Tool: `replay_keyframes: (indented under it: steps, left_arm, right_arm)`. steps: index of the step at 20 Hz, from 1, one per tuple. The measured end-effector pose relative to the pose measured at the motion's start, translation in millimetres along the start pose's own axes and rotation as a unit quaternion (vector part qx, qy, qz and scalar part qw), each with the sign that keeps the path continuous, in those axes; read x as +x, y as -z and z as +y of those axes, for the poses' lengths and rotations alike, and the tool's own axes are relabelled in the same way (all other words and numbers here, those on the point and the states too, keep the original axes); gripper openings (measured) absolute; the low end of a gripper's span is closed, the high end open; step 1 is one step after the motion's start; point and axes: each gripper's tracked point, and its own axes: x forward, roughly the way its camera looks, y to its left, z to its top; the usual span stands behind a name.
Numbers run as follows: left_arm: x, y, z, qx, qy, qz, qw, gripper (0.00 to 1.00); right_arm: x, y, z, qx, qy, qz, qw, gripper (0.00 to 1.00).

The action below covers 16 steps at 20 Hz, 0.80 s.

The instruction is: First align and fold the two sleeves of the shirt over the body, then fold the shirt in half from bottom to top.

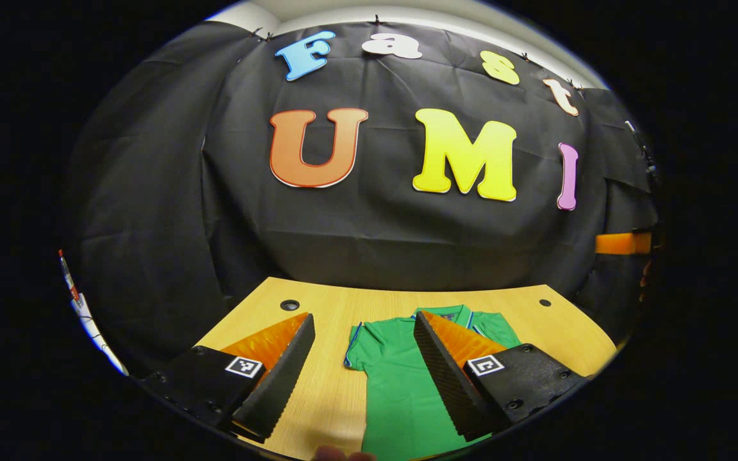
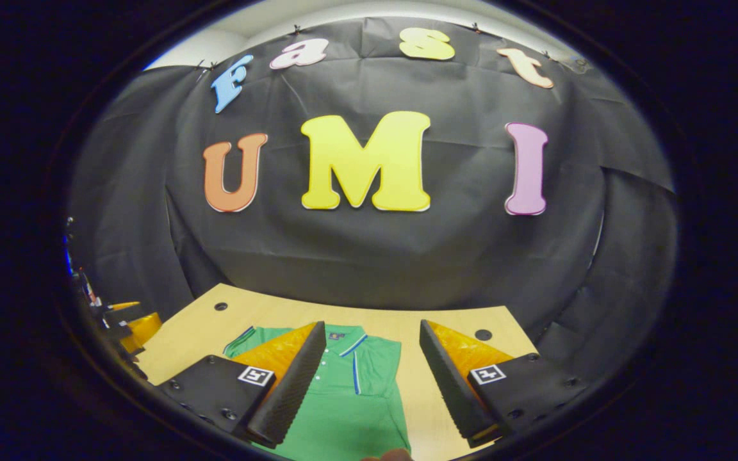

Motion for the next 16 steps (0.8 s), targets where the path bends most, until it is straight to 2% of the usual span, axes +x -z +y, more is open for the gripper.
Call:
replay_keyframes:
  steps: [2, 4, 5, 6, 8, 11, 12, 14, 15, 16]
  left_arm:
    - [17.7, 12.2, -3.0, -0.002, 0.024, 0.008, 1.000, 1.00]
    - [35.2, 22.7, -6.0, 0.001, 0.046, 0.015, 0.999, 0.97]
    - [46.7, 29.5, -3.7, 0.002, 0.046, 0.021, 0.999, 0.97]
    - [55.9, 36.4, -1.7, 0.002, 0.045, 0.028, 0.999, 0.97]
    - [75.6, 50.2, 3.0, 0.001, 0.045, 0.037, 0.998, 0.97]
    - [104.7, 76.0, 11.1, 0.011, 0.040, 0.066, 0.997, 0.97]
    - [112.6, 81.5, 11.0, 0.012, 0.042, 0.071, 0.996, 0.98]
    - [126.1, 97.2, 10.3, 0.017, 0.049, 0.087, 0.995, 0.98]
    - [134.3, 107.1, 12.2, 0.022, 0.050, 0.099, 0.994, 0.98]
    - [141.2, 116.1, 13.1, 0.027, 0.051, 0.108, 0.992, 0.98]
  right_arm:
    - [-22.4, -3.2, -2.2, 0.002, 0.001, -0.006, 1.000, 0.92]
    - [-38.3, -3.0, -8.6, 0.000, 0.008, -0.005, 1.000, 0.95]
    - [-45.7, -3.4, -13.0, 0.000, 0.014, -0.005, 1.000, 0.92]
    - [-52.3, -5.5, -15.3, 0.001, 0.021, -0.008, 1.000, 0.95]
    - [-62.0, -1.1, -21.8, 0.006, 0.034, -0.011, 0.999, 0.92]
    - [-71.6, 28.2, -30.4, 0.004, 0.050, 0.021, 0.999, 0.92]
    - [-75.1, 34.0, -31.5, 0.005, 0.055, 0.029, 0.998, 0.95]
    - [-80.8, 48.3, -37.3, -0.001, 0.066, 0.044, 0.997, 0.92]
    - [-84.1, 53.6, -37.6, 0.001, 0.068, 0.052, 0.996, 0.95]
    - [-86.9, 58.3, -39.1, 0.003, 0.071, 0.058, 0.996, 0.92]
